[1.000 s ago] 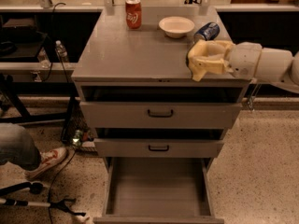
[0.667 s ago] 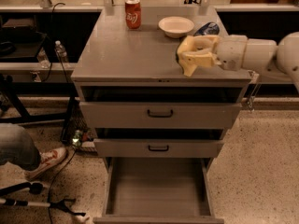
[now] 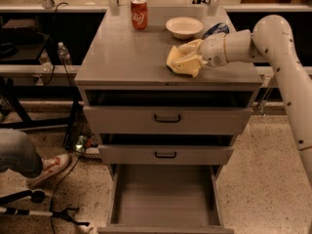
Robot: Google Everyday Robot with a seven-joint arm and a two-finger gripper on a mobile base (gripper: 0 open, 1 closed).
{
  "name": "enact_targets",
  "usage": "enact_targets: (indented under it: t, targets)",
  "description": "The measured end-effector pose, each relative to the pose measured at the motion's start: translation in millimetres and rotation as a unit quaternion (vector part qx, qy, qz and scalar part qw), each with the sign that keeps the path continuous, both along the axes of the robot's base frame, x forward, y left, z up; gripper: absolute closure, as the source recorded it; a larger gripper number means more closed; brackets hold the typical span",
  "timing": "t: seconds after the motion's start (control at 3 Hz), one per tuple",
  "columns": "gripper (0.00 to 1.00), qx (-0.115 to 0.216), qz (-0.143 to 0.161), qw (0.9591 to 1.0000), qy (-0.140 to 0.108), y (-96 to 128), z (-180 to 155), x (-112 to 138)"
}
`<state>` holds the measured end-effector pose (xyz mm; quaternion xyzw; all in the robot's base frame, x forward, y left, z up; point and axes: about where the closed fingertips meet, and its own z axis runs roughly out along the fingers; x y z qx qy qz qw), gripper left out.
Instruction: Pick sponge from bottom drawer and place on counter
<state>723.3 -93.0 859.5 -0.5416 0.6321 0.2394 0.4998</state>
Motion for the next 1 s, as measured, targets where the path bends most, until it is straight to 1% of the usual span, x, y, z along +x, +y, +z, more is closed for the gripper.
enact_targets:
  t: [0.33, 0.67, 1.0]
  targets:
    - [0.99, -0.026, 0.022, 0.9989, 0.033, 21, -18, 23]
    - [0.77, -0.025, 0.029, 0.9983, 0.045, 31, -19, 36]
    - [0.53, -0.005, 0.026, 0.9984, 0.049, 34, -14, 47]
